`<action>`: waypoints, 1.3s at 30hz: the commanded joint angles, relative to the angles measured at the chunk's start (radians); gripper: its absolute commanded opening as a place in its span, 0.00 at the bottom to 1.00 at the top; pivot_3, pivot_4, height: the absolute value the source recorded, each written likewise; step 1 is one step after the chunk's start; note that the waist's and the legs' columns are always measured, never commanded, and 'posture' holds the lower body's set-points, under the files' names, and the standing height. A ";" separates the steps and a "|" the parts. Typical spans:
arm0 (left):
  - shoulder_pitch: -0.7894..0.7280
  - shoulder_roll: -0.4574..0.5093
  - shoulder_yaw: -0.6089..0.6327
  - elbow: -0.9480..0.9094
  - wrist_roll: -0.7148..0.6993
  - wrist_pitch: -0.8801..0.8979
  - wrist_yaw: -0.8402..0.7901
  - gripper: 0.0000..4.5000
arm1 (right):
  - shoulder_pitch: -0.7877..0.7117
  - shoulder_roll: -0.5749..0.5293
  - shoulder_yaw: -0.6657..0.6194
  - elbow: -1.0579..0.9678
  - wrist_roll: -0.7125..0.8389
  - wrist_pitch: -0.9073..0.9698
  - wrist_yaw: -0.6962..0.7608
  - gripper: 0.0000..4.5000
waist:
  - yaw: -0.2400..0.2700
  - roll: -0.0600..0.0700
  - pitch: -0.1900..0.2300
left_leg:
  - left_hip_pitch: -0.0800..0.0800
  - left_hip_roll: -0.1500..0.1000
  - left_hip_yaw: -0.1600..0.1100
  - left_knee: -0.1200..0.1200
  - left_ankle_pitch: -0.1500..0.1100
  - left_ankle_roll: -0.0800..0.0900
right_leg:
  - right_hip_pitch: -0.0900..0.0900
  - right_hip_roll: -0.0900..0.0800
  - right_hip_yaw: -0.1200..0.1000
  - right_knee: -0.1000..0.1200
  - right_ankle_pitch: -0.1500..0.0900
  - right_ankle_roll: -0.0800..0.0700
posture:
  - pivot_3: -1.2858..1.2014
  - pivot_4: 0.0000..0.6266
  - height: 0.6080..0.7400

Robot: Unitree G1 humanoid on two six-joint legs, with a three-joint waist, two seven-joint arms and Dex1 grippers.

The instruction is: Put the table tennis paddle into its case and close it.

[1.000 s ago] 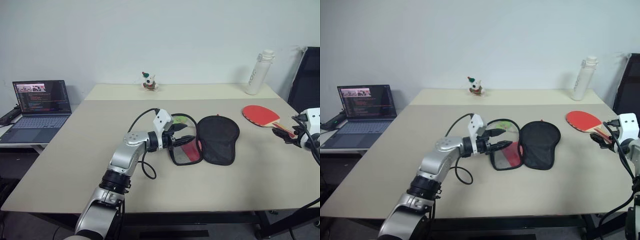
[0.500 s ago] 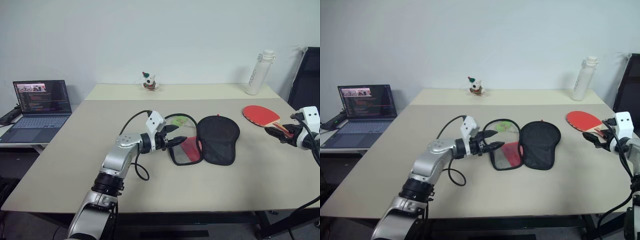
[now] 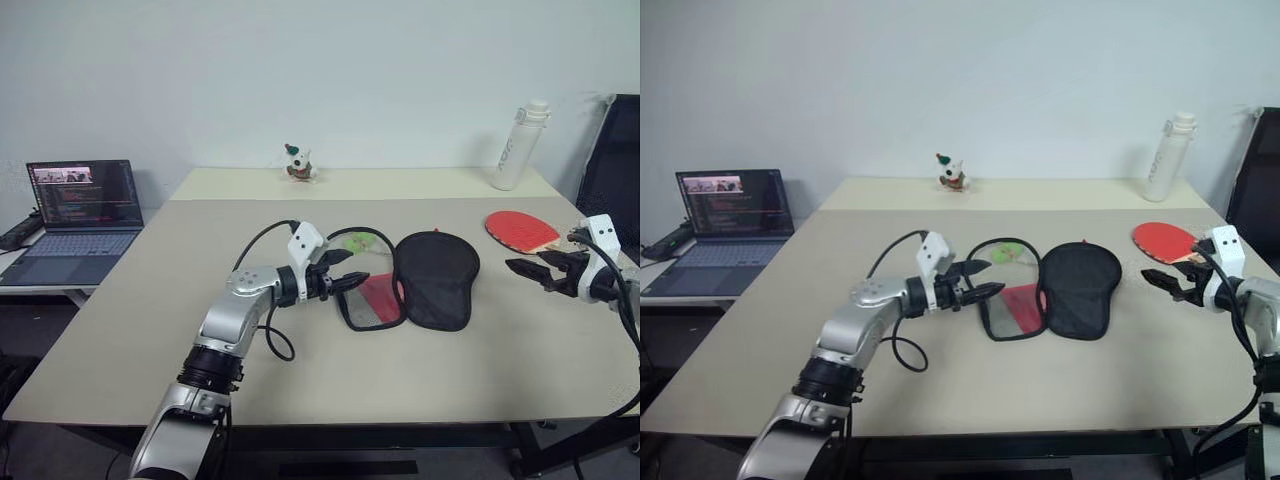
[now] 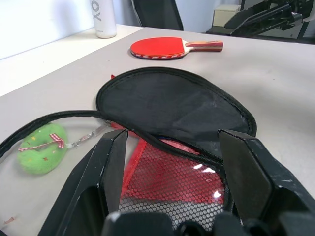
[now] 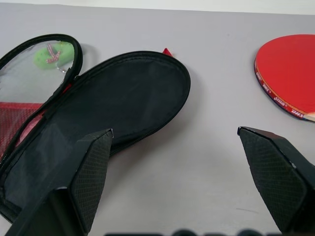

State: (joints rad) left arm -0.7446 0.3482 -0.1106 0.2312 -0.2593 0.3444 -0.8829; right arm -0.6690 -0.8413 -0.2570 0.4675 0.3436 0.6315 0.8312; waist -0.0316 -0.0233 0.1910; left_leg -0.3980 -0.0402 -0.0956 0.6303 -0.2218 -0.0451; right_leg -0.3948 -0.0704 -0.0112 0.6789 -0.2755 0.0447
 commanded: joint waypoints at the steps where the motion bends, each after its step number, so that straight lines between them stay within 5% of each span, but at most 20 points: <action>1: -0.009 0.005 0.023 -0.036 -0.012 -0.009 0.005 0.70 | 0.004 -0.001 -0.021 -0.045 0.023 -0.001 0.005 0.99 | 0.000 0.000 0.000 | 0.000 0.000 0.000 0.000 0.000 0.000 | 0.000 0.000 0.000 0.000 0.000 0.000 | 0.52 0.24 1.00; 31: 0.029 0.062 0.059 -0.052 -0.017 -0.011 0.003 0.70 | 0.057 0.017 0.004 -0.180 0.065 0.073 0.077 0.99 | 0.000 0.000 0.000 | 0.000 0.000 0.000 0.000 0.000 0.000 | 0.000 0.000 0.000 0.000 0.000 0.000 | 0.52 0.24 1.00; 39: 0.031 0.064 0.058 -0.053 -0.016 -0.010 0.002 0.70 | 0.066 0.010 -0.017 -0.169 0.028 0.101 -0.024 0.99 | 0.000 0.000 0.000 | 0.000 0.000 0.000 0.000 0.000 0.000 | 0.000 0.000 0.000 0.000 0.000 0.000 | 0.52 0.24 1.00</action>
State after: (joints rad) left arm -0.7096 0.3987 -0.0730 0.2077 -0.2683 0.3436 -0.8834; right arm -0.5961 -0.8142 -0.2434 0.3171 0.3754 0.7249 0.8447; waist -0.0314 -0.0233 0.1909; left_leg -0.3980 -0.0400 -0.0960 0.6305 -0.2218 -0.0450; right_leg -0.3948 -0.0704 -0.0113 0.6792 -0.2755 0.0448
